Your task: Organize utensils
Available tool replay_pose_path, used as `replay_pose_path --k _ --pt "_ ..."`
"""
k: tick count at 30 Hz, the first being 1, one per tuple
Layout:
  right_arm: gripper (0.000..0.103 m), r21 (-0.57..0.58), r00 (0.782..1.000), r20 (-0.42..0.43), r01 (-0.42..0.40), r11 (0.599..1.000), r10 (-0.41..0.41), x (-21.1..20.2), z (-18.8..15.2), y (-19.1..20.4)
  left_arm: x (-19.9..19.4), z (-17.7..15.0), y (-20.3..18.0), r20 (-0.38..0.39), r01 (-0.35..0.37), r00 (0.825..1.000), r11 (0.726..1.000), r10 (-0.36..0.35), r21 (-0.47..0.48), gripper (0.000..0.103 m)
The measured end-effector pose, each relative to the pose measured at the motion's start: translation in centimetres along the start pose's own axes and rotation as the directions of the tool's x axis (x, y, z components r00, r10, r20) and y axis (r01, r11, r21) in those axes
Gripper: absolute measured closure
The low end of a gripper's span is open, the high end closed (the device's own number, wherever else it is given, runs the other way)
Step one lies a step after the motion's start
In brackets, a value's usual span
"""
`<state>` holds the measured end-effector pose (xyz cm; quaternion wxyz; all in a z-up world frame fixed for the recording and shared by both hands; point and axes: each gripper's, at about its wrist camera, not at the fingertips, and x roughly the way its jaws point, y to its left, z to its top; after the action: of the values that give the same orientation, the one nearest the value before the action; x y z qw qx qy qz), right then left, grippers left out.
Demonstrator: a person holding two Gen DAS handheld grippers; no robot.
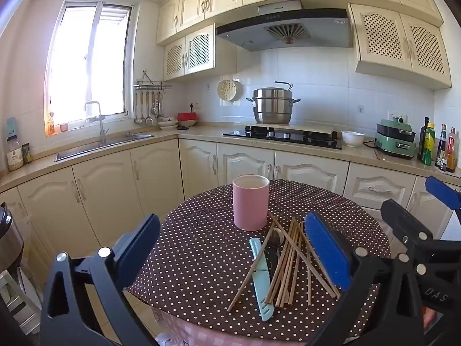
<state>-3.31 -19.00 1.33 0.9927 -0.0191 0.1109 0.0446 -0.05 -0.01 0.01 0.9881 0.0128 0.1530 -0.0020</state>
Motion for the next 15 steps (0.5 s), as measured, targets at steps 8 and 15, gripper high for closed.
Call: replay_pose_path --k 8,15 --pt "0.006 0.0 1.0 0.001 0.0 1.0 0.0 0.07 -0.1 0.11 0.1 0.02 -0.04 -0.01 -0.002 1.0 1.0 0.002 0.0 0.004" --pt "0.006 -0.002 1.0 0.001 -0.003 1.0 0.003 -0.01 -0.38 0.45 0.26 -0.09 -0.05 -0.009 -0.002 1.0 1.0 0.002 -0.002 0.004"
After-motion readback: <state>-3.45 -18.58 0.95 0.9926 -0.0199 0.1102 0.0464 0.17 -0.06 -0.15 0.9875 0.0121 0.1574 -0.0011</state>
